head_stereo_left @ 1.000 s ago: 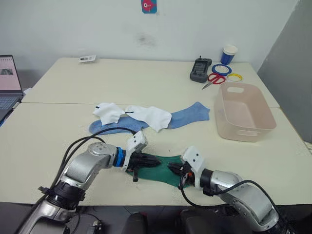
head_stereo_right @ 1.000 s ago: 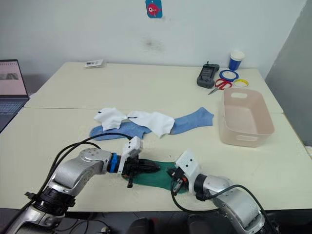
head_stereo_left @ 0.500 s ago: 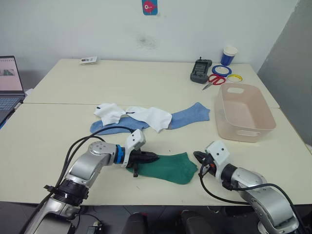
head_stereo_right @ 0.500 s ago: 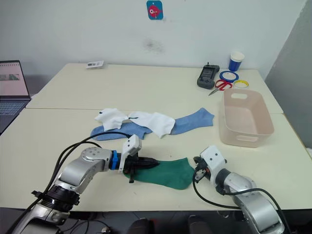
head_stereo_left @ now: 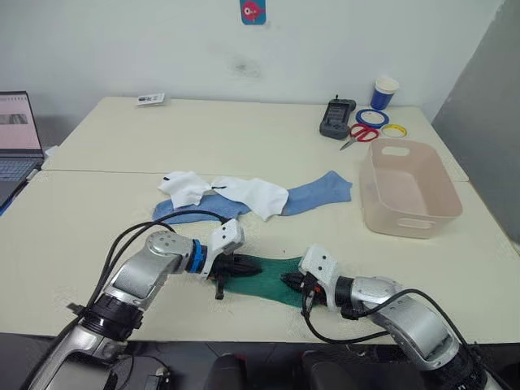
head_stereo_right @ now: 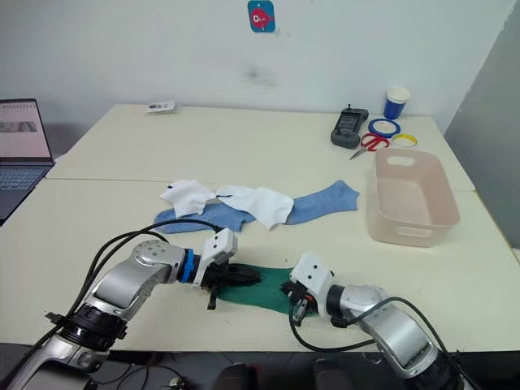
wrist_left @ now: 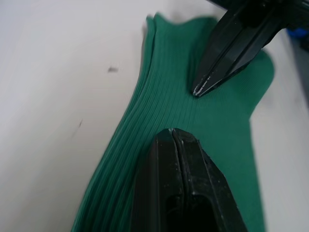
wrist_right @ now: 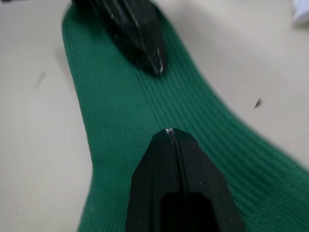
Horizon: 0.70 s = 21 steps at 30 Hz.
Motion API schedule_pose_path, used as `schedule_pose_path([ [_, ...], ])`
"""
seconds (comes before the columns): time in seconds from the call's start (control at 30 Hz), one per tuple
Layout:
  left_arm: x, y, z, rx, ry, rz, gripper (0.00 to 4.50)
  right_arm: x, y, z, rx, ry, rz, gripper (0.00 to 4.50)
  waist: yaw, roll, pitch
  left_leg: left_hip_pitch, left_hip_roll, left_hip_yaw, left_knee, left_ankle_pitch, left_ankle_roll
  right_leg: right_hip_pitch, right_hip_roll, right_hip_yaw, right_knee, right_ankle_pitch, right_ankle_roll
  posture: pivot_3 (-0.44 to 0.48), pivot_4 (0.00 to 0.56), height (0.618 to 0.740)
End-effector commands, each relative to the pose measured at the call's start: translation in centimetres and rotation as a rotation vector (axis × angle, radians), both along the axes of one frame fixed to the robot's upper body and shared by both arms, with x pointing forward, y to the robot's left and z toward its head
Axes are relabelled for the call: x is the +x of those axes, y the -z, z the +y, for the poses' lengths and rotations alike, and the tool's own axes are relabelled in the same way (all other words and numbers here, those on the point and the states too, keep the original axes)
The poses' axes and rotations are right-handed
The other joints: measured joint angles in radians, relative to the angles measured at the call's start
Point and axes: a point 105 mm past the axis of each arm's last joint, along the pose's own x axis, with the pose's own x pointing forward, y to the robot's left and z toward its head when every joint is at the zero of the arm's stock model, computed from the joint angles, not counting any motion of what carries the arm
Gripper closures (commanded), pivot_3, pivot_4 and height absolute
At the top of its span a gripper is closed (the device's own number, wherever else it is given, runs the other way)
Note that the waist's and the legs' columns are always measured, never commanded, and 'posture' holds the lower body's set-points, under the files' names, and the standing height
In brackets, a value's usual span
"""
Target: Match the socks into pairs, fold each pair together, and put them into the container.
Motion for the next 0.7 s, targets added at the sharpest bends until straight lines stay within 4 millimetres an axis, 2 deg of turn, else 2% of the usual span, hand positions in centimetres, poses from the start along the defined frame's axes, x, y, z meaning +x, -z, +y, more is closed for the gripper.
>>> schedule_pose_path([
  [0.03, -0.1, 1.4, 1.3, 0.06, -0.032, 0.002, 4.5, -1.1, 1.1, -2.2, -0.064, 0.038, 0.037, 4.48, 0.0, 0.001, -0.001, 0.0, 0.0, 0.0, 0.0, 0.0, 0.0, 0.0, -0.001, 0.0, 0.0, 0.0, 0.0, 0.0, 0.15, 0.732],
  [0.13, -0.2, 1.8, 2.0, 0.08, -0.042, -0.021, 4.5, -1.7, 1.1, -4.3, -0.108, 0.08, 0.036, 4.48, 0.0, 0.001, -0.004, 0.001, 0.0, 0.001, 0.0, 0.0, 0.0, 0.001, -0.002, 0.001, 0.0, 0.0, 0.0, 0.0, 0.15, 0.732],
  [0.23, 0.1, 0.8, 1.9, 0.043, -0.043, -0.05, 4.5, -1.9, 0.0, -5.1, -0.099, 0.086, -0.003, 4.48, -0.002, 0.001, -0.007, 0.003, 0.0, 0.001, 0.0, 0.0, 0.0, 0.003, -0.002, 0.0, 0.0, 0.0, 0.0, 0.0, 0.15, 0.732],
  [0.37, -0.2, -3.2, -0.3, -0.119, 0.027, -0.065, 4.5, -1.8, -3.9, -3.3, 0.03, 0.049, -0.092, 4.48, -0.007, 0.001, -0.006, 0.003, 0.0, 0.001, 0.0, 0.0, 0.0, 0.002, -0.001, 0.0, 0.001, 0.0, 0.0, 0.0, 0.15, 0.732],
  [0.47, 0.1, -3.6, -0.7, -0.096, 0.037, -0.073, 4.5, -0.7, -5.3, -1.9, 0.072, 0.052, -0.134, 4.48, -0.005, 0.001, -0.005, 0.001, 0.0, 0.0, 0.0, 0.0, 0.0, 0.0, 0.002, 0.0, 0.002, 0.0, 0.0, 0.0, 0.15, 0.732],
  [0.53, 0.7, -2.8, -0.2, -0.057, 0.013, -0.079, 4.5, 0.4, -5.1, -1.3, 0.075, 0.081, -0.14, 4.48, -0.005, 0.001, -0.005, 0.001, 0.0, -0.001, 0.0, 0.0, 0.0, 0.0, 0.003, -0.001, 0.002, 0.0, 0.0, 0.0, 0.15, 0.732],
  [0.7, 1.1, -0.8, 1.0, 0.014, -0.03, -0.078, 4.5, 1.7, -2.7, -0.6, -0.014, 0.1, -0.127, 4.48, -0.004, 0.001, -0.005, 0.001, 0.0, 0.0, 0.0, 0.0, 0.0, -0.001, 0.002, 0.001, 0.001, 0.0, 0.0, 0.0, 0.15, 0.732],
])
